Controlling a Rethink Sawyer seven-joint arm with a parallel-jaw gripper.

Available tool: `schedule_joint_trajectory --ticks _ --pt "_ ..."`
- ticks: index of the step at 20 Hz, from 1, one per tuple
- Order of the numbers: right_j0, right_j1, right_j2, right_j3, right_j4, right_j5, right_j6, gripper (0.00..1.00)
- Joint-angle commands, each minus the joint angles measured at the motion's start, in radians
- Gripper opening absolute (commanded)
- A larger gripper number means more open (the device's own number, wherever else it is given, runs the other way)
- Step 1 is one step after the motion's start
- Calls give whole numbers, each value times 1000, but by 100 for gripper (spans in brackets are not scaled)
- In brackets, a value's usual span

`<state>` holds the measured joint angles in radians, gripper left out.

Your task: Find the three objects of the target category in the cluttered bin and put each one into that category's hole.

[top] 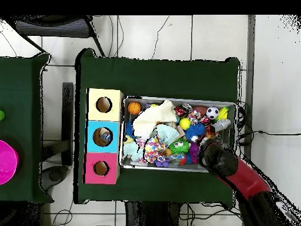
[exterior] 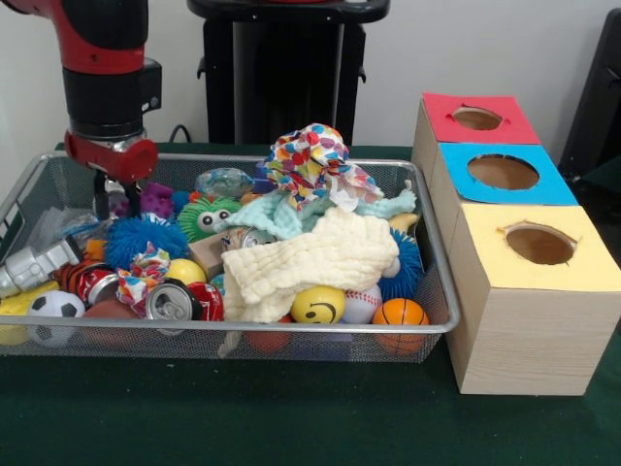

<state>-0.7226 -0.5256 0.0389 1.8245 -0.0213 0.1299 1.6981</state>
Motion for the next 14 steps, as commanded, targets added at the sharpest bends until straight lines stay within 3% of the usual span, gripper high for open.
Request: schedule_joint_trajectory --ticks 1,9,14 --pt "53 12 -102 -54 -25 126 93 100" --pt "77 -93 -139 7 -27 139 95 100" --pt "58 -104 -118 4 -18 139 91 100"
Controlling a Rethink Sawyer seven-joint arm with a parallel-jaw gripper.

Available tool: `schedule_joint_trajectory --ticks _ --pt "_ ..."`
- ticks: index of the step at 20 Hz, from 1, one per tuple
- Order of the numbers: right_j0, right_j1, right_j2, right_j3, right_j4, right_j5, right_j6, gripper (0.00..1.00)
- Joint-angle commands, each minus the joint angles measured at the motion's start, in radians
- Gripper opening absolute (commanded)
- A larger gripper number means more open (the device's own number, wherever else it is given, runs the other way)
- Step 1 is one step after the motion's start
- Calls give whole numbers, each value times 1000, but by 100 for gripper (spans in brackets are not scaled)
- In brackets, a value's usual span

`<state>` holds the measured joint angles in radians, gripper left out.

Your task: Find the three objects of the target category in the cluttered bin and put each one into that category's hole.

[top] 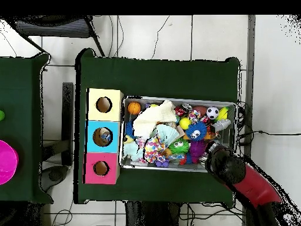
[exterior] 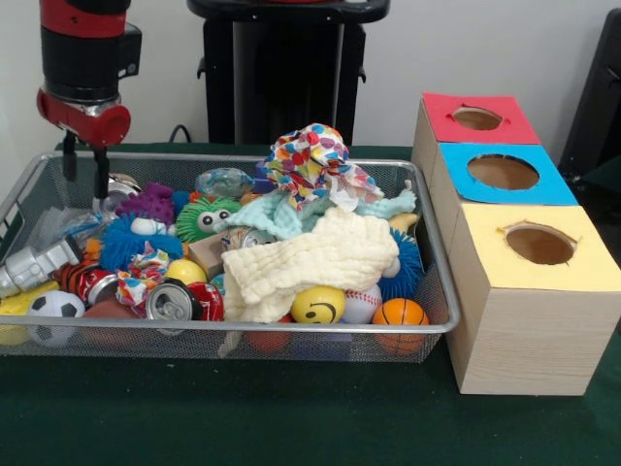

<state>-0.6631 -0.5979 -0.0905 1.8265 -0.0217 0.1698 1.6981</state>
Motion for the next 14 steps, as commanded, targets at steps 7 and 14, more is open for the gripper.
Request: schedule_joint_trajectory --ticks 7,14 --pt "-6 65 37 -24 -11 30 112 100" --pt "-29 97 62 -17 -14 -8 115 100"
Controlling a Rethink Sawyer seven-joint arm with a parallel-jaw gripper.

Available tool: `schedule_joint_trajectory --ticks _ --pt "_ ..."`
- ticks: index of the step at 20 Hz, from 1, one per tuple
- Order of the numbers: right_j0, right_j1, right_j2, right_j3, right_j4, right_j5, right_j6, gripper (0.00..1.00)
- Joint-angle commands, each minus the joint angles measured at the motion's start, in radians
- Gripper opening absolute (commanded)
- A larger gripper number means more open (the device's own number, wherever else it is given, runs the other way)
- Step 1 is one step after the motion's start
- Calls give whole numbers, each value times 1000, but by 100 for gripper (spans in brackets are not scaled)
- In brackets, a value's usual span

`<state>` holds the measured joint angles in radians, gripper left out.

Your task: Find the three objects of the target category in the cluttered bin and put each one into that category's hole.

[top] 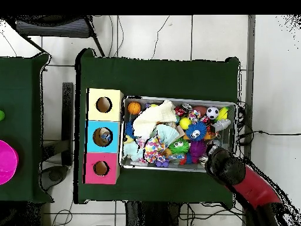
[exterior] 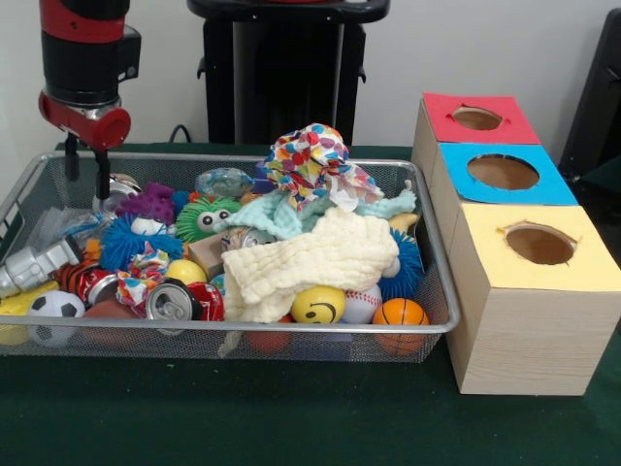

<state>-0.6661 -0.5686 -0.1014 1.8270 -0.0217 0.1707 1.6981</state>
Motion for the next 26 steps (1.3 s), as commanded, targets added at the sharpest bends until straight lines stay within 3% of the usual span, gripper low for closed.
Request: schedule_joint_trajectory --ticks 1,16,26 --pt "-29 75 75 -18 -16 -15 115 100" --pt "10 162 31 -121 -61 -164 106 100" --pt "18 170 15 -158 -57 -157 98 100"
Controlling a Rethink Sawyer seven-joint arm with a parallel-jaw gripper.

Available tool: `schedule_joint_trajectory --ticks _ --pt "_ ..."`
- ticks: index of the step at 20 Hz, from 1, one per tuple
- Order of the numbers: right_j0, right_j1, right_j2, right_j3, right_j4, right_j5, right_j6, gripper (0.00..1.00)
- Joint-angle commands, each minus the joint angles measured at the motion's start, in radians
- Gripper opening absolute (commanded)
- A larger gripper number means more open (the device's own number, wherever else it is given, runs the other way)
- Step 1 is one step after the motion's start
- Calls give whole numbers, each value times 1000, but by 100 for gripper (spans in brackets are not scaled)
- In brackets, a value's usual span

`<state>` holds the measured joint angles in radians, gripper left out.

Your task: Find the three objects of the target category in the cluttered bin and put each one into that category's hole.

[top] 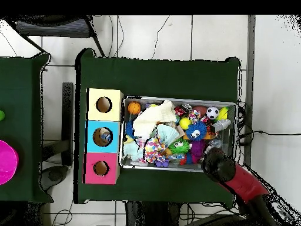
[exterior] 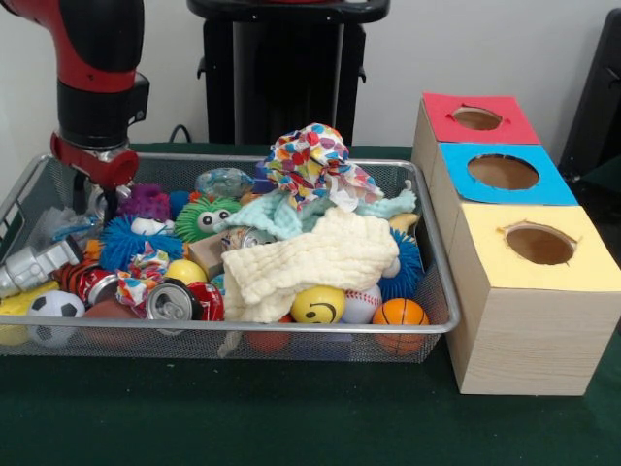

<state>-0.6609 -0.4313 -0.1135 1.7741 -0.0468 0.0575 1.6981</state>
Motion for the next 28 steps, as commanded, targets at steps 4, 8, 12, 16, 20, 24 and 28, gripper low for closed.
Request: schedule_joint_trajectory --ticks 4,8,12,16,20,24,28 --pt "15 39 25 -113 -31 -33 98 100" --pt "31 36 0 -114 -34 -18 95 100" --pt "57 48 -35 -124 -30 -16 100 100" --pt "73 68 -57 -115 -24 -52 122 100" --pt "88 85 -74 -105 -16 -81 142 100" --pt "92 102 -78 -92 -13 -109 153 100" --pt "83 113 -68 -81 -12 -128 160 100"
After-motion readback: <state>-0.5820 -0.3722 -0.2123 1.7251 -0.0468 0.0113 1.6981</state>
